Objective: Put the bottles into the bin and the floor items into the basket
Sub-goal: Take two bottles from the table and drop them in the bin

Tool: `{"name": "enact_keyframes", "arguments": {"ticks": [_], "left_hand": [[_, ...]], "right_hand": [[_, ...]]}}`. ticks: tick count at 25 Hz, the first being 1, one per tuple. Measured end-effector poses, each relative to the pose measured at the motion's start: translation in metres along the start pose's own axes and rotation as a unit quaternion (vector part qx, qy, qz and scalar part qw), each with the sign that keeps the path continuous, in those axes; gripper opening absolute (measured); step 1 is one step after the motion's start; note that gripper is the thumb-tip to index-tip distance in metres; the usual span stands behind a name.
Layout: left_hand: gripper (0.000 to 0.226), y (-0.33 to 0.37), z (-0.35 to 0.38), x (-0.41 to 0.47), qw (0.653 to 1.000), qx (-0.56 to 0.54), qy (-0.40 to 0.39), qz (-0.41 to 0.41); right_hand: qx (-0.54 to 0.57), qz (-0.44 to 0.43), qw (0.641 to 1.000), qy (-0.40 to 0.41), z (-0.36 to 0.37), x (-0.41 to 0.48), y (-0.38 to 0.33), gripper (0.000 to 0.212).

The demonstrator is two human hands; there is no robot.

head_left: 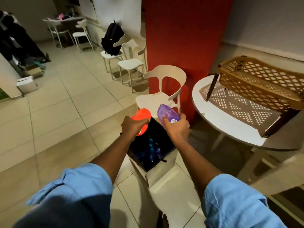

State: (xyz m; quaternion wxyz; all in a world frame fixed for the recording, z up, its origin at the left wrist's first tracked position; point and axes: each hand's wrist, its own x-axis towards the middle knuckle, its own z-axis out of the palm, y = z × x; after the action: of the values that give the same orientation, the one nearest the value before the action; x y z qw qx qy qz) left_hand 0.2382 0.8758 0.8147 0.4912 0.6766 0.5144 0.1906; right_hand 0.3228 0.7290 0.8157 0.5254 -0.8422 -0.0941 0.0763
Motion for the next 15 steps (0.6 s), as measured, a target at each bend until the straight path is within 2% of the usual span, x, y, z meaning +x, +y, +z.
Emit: {"name": "enact_keyframes", "arguments": {"ticks": [6,9,11,12,15], "left_hand": [[0.088,-0.013,0.032,0.088,0.998,0.05,-0.018,-0.034],[0.105,-0.017,0.045,0.13,0.991,0.109,-0.068,-0.039],[0.123,-0.021,0.052,0.158,0.969,0.215,-0.118,-0.032],[0.124,-0.025,0.053,0.17,0.952,0.273,-0.135,-0.023],[0.106,-0.042,0.053,0.22,0.912,0.365,-0.185,-0.006]], "right_hand": [[-0.046,0.027,0.994,-0.098,0.055,0.067,0.023,0.072],[-0.068,0.02,0.988,-0.138,0.083,0.096,0.032,0.072],[-0.106,0.015,0.978,-0.181,0.099,0.113,0.043,0.085],[-0.153,0.015,0.967,-0.205,0.105,0.119,0.05,0.093],[-0.254,0.073,0.934,-0.241,0.12,0.135,0.076,0.089]]}}
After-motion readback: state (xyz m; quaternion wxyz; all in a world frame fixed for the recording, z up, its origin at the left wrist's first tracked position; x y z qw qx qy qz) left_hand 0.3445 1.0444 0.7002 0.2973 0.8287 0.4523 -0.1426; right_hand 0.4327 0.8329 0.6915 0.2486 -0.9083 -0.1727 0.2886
